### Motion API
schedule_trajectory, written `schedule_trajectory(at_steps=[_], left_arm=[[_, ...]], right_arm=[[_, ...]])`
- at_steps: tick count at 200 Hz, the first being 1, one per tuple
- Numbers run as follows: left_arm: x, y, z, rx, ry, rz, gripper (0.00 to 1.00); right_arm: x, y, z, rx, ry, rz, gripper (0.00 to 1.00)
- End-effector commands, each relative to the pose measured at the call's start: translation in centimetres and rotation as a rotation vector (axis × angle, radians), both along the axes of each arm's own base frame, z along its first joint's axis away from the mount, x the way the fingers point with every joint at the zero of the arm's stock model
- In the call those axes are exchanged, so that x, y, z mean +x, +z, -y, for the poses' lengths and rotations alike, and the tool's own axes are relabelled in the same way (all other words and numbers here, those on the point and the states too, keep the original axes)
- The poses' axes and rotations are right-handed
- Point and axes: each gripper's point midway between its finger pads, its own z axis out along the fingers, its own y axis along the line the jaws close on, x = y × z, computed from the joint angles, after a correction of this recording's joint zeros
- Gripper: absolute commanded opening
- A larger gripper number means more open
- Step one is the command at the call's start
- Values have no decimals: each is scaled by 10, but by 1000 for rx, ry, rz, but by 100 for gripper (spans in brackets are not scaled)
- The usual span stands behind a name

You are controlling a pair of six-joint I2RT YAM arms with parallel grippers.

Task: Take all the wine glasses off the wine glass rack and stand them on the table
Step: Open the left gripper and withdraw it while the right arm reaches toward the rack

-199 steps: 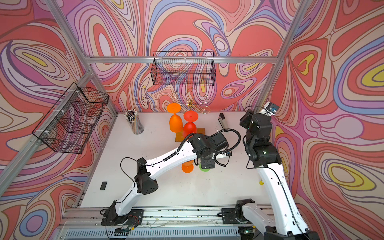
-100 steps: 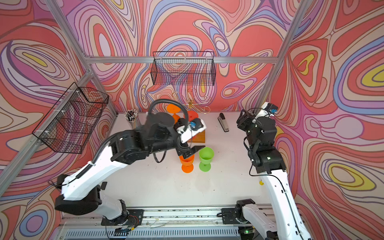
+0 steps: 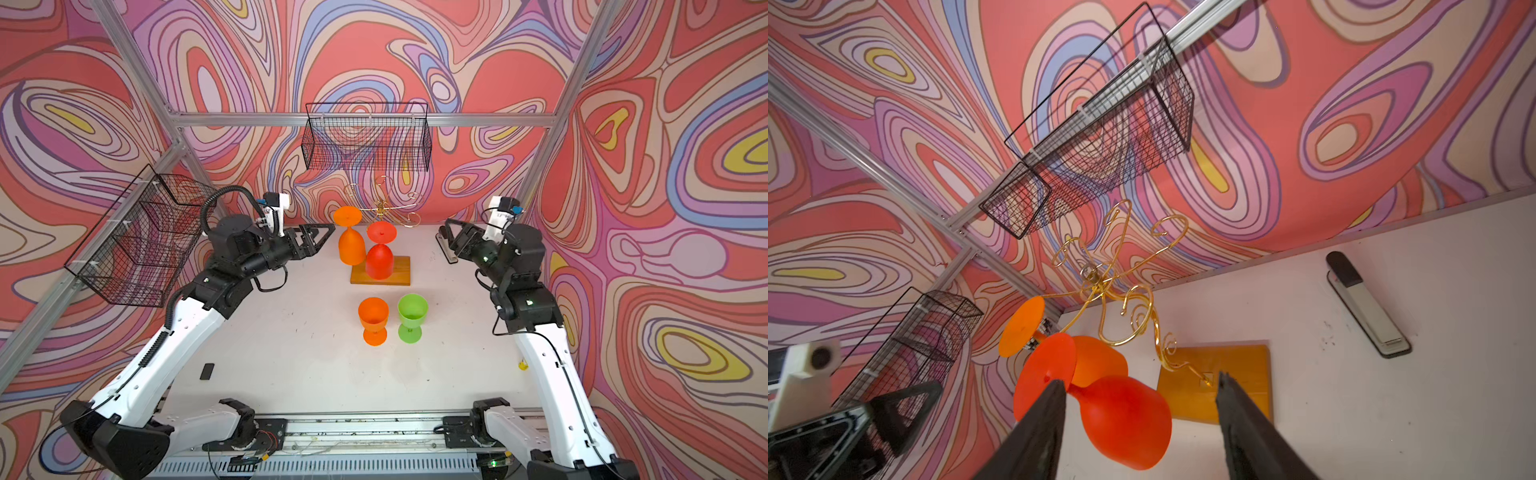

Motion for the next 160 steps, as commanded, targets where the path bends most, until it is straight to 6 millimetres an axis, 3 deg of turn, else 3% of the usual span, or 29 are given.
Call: schedule_trajectory(at_steps=[1,63,94,128,160], left_arm=[[-12,36,4,-129,-48,71,82],[-13,31,-15,-52,46,102,84],[-14,31,-29,-8,116,125,87],[-14,33,-38,27,158,140,89],[-16,34,-41,37,162,151,89]], right_arm=[[-10,8,-27,134,171,-4,61],[-3,-13,-55,355,325,-89,59],[1,-23,-74,374,359,-125,58],[7,-37,-108,371,417,-163,58],[14,-49,-118,368,418,-190,57]])
